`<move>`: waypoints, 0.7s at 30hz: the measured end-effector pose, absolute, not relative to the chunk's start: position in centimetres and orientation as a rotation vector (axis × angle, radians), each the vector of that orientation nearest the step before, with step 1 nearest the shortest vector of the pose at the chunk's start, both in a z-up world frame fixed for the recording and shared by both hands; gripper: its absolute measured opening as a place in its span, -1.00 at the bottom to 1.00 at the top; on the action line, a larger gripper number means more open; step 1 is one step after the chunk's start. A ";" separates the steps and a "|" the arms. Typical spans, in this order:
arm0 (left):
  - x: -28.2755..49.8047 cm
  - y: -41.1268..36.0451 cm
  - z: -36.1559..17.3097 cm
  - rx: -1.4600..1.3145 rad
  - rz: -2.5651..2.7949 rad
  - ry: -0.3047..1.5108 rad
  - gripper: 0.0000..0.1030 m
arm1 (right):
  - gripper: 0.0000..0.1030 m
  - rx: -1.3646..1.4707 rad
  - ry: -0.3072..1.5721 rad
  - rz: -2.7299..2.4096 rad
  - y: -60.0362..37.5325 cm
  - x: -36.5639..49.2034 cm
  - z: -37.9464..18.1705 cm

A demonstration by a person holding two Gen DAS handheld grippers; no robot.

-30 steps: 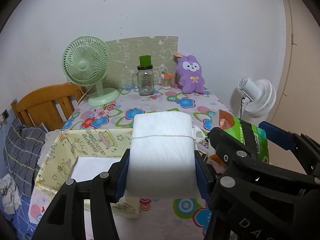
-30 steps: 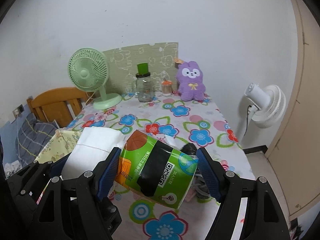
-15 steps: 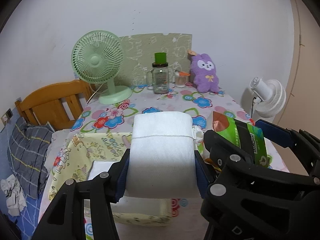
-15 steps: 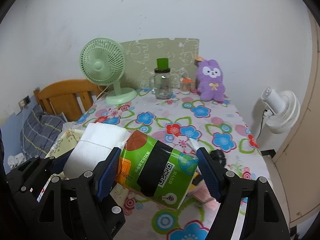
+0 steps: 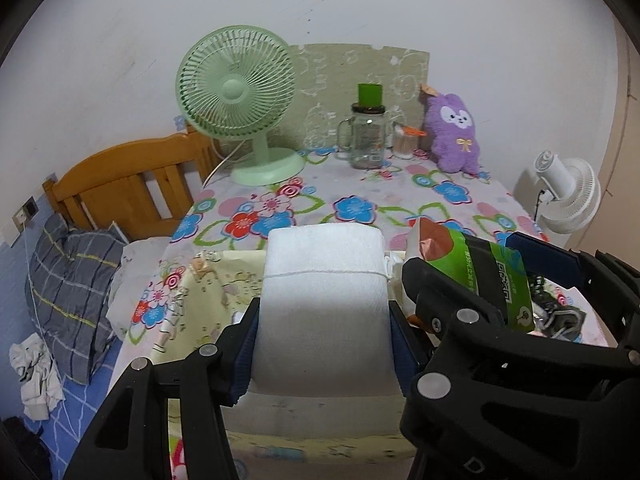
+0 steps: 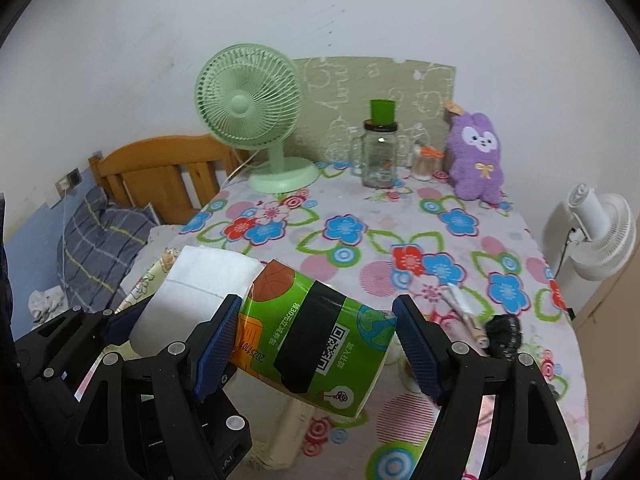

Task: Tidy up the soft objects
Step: 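Lower the white pad into the box with the left tool while the right tool drops the green pack in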

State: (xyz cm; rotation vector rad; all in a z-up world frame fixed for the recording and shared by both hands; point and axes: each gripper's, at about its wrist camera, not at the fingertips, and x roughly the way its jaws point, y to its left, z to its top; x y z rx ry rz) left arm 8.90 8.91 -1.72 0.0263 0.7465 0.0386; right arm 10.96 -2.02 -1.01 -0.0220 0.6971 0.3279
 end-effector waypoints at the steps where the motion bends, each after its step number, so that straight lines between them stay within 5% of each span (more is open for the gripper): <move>1: 9.0 9.3 -1.8 0.025 0.042 0.751 0.16 | 0.53 -0.024 0.699 0.333 -1.6 11.0 -1.1; 21: 11.6 13.7 -5.9 0.023 0.083 0.892 0.26 | 0.53 -0.050 0.826 0.396 3.5 14.3 -5.2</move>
